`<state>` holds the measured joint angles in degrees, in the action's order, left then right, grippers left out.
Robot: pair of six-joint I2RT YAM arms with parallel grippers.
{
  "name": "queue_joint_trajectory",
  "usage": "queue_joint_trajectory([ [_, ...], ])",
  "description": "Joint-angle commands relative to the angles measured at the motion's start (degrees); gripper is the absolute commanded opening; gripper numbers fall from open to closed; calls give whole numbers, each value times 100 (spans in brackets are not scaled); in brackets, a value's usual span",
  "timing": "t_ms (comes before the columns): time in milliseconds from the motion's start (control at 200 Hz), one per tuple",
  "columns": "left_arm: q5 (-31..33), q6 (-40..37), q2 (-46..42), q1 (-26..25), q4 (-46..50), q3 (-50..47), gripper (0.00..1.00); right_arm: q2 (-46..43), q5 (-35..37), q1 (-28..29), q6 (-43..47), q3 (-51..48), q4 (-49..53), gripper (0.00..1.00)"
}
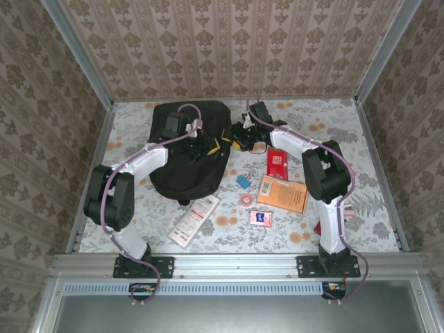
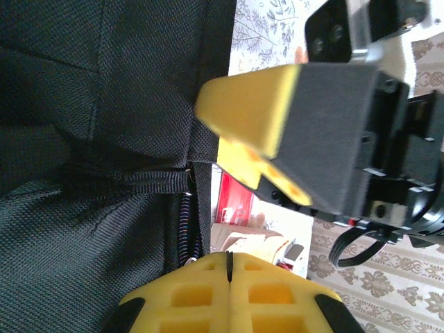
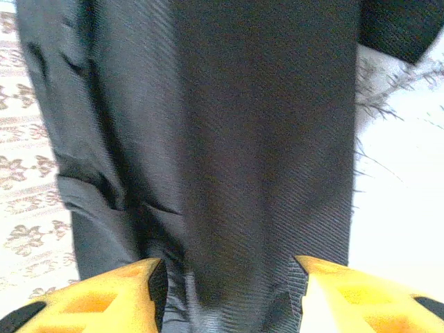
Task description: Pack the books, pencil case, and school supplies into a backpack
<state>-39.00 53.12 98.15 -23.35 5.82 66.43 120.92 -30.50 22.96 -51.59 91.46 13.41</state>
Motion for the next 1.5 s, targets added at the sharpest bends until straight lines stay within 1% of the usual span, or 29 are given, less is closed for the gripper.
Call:
queue_joint_trajectory([
  [0, -29, -228, -25, -21, 187, 223, 0, 28, 207, 33, 226, 186, 489, 51],
  [100, -33, -316, -17, -23, 281, 255, 0, 61, 174, 111, 318, 285, 566, 48],
  [230, -49, -385, 46, -29, 390, 356, 0, 228, 115, 217, 348, 546, 662, 36],
  [255, -55, -402, 55, -29, 437, 389, 0, 266, 119, 232, 331, 602, 685, 32],
  [320, -55, -462, 68, -29, 540, 472, 0, 349, 179, 261, 272, 718, 730, 16],
  [405, -55, -535, 47, -29, 680, 582, 0, 396, 317, 279, 177, 818, 773, 0],
  [510, 1, -641, 18, -45, 975, 750, 0, 369, 608, 270, -9, 877, 780, 0],
  [700, 149, -803, -76, -99, 1507, 941, 0, 265, 1455, 224, -317, 1009, 973, 0],
  [835, 174, -812, -240, -108, 1687, 832, 0, 202, 1807, 140, -414, 1067, 1070, 0],
  [855, 343, -817, -270, -112, 1693, 800, 0, 188, 1833, 126, -419, 1087, 1077, 0],
  [930, 393, -804, -356, -106, 1753, 703, 0, 192, 1935, 84, -439, 1118, 1136, 0],
  [1075, 415, -733, -550, -99, 1756, 475, 0, 177, 2039, -8, -483, 1107, 1134, 0],
  [1210, 445, -741, -728, -82, 1821, 321, 0, 194, 1959, -102, -399, 1159, 1122, 0],
  [1495, 437, -852, -1000, 188, 1989, -10, 0, 392, 1696, -337, 196, 1558, 1478, 0],
])
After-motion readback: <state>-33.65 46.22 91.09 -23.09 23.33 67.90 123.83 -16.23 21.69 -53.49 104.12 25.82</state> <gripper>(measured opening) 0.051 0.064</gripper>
